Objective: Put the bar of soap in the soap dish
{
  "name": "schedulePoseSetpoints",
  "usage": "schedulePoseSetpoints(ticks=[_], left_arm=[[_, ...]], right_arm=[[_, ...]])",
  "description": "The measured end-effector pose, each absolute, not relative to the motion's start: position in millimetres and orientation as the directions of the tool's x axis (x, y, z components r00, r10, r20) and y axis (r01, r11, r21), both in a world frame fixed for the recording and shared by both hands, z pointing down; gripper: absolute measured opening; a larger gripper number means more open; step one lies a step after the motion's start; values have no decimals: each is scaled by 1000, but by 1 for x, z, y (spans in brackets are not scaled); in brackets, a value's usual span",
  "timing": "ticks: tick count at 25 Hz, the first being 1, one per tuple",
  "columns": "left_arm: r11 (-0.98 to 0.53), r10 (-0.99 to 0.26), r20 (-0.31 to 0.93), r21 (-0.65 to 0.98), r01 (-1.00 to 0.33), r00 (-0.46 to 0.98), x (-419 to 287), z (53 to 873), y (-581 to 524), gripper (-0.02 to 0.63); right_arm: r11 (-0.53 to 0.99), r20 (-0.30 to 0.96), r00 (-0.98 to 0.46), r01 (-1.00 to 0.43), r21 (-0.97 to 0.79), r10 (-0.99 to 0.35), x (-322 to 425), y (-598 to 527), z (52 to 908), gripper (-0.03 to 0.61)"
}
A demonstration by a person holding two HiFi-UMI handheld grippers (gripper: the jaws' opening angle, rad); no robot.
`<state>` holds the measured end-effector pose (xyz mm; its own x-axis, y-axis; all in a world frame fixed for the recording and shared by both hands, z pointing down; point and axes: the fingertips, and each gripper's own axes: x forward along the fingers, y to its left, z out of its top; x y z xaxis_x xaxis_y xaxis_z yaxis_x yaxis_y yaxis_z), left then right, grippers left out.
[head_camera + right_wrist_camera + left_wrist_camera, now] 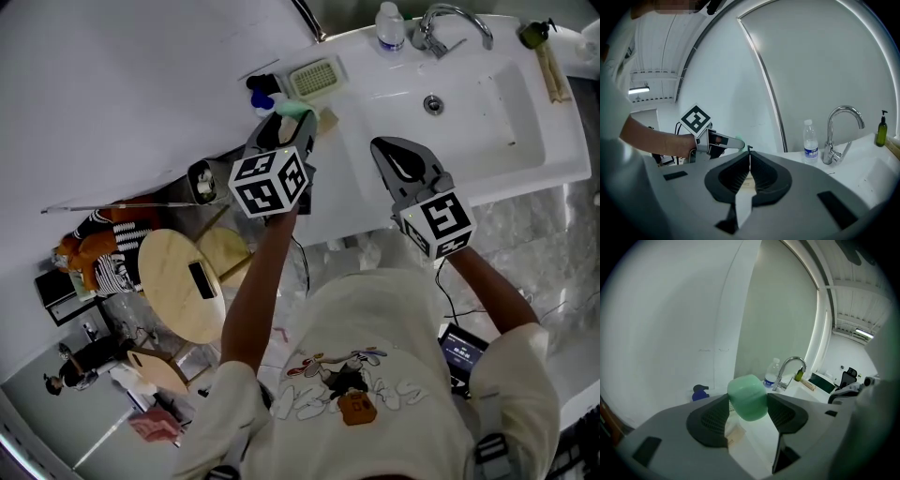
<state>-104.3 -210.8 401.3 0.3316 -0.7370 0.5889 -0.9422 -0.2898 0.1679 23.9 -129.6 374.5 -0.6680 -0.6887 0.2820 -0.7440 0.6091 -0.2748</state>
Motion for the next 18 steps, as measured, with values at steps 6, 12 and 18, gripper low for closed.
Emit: schedulePoseSetpoints(ticks=[6, 12, 18], left_arm=[[-250, -734, 608, 171, -953, 302, -101, 418, -227, 273], [-232, -723, 634, 152, -961, 274, -100, 437, -242, 273], [-204, -711, 656, 153, -967, 253, -97, 453, -249, 272]], right_arm=[[603, 294, -664, -748, -277, -688, 28, -148, 379, 8], [566, 315, -633, -774, -284, -707, 37, -159, 394, 8], [530, 332, -623, -780, -333, -708, 46, -161, 407, 8]])
